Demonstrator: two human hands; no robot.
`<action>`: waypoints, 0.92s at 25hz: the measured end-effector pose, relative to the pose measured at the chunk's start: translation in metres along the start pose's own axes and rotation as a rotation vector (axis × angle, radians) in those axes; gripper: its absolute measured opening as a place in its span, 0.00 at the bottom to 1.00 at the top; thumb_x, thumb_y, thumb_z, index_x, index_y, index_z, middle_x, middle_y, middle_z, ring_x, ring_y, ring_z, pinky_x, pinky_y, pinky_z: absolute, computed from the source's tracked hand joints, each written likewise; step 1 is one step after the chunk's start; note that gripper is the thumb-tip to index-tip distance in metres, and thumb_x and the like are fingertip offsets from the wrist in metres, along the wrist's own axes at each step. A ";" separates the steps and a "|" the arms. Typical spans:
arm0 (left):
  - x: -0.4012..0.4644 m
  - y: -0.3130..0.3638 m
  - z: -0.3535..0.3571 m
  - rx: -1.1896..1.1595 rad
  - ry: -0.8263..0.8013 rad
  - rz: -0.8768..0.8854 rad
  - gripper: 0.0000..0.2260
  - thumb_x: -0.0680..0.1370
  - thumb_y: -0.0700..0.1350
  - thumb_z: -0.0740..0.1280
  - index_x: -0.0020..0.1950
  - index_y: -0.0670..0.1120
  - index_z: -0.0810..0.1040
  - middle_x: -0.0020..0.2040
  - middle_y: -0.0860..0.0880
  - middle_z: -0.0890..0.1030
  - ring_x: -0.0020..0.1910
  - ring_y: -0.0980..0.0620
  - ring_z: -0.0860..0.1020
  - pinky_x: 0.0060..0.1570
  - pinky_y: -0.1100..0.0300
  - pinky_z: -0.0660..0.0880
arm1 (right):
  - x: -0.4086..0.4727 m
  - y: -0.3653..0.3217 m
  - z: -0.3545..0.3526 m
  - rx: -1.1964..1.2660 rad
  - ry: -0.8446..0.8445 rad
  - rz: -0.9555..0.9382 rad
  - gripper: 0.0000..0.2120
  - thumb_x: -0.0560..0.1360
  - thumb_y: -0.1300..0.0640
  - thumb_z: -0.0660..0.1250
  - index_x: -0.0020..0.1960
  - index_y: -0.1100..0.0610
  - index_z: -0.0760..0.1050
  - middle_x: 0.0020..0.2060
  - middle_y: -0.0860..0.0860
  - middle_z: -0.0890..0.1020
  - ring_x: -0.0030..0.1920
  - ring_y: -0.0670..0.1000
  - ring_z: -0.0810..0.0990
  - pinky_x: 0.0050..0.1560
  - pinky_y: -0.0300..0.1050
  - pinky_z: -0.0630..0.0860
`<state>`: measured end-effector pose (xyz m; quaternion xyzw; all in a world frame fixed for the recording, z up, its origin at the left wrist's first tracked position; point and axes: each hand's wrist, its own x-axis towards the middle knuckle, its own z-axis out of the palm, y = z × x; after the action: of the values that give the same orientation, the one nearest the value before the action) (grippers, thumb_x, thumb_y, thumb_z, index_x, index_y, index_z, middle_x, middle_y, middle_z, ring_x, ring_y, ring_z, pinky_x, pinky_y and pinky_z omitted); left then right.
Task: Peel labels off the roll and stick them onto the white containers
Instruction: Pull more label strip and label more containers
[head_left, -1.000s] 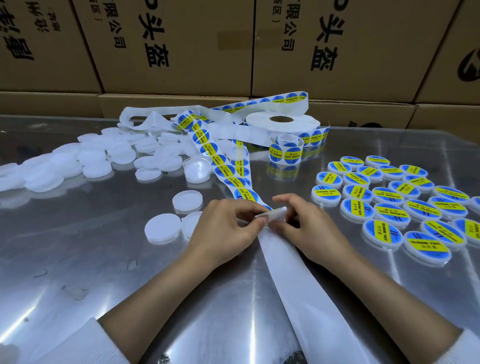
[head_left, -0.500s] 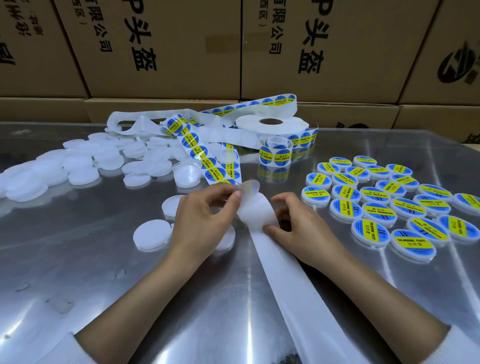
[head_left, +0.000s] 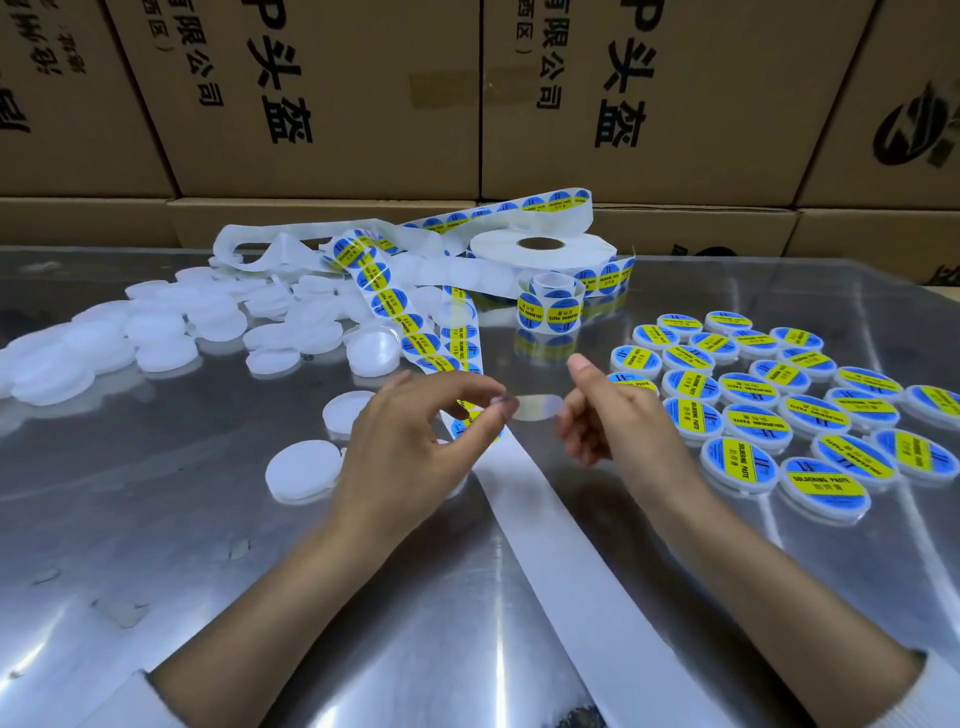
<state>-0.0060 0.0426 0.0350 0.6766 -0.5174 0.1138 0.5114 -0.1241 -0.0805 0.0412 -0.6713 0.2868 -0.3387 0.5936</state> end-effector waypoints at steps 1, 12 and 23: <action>0.000 -0.001 0.001 0.019 -0.008 0.016 0.06 0.71 0.53 0.70 0.43 0.52 0.83 0.38 0.63 0.82 0.36 0.58 0.80 0.51 0.61 0.70 | -0.001 0.000 0.001 0.014 -0.045 0.049 0.26 0.78 0.46 0.60 0.24 0.56 0.75 0.22 0.51 0.77 0.22 0.46 0.72 0.25 0.36 0.68; 0.002 -0.021 -0.012 0.569 -0.449 -0.213 0.27 0.65 0.72 0.64 0.52 0.52 0.71 0.50 0.57 0.73 0.53 0.53 0.73 0.55 0.51 0.70 | 0.001 0.007 -0.004 0.062 0.021 0.027 0.10 0.76 0.55 0.67 0.36 0.54 0.77 0.28 0.43 0.79 0.33 0.44 0.76 0.35 0.33 0.71; 0.004 -0.025 -0.015 0.444 -0.387 -0.230 0.15 0.72 0.58 0.69 0.54 0.54 0.73 0.50 0.54 0.72 0.50 0.47 0.74 0.49 0.51 0.73 | -0.004 0.006 -0.002 0.107 -0.109 0.094 0.06 0.75 0.56 0.67 0.39 0.52 0.76 0.42 0.50 0.81 0.43 0.45 0.78 0.43 0.40 0.73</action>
<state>0.0217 0.0511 0.0304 0.8349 -0.4876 0.0345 0.2529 -0.1283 -0.0796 0.0354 -0.6417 0.2667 -0.2882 0.6588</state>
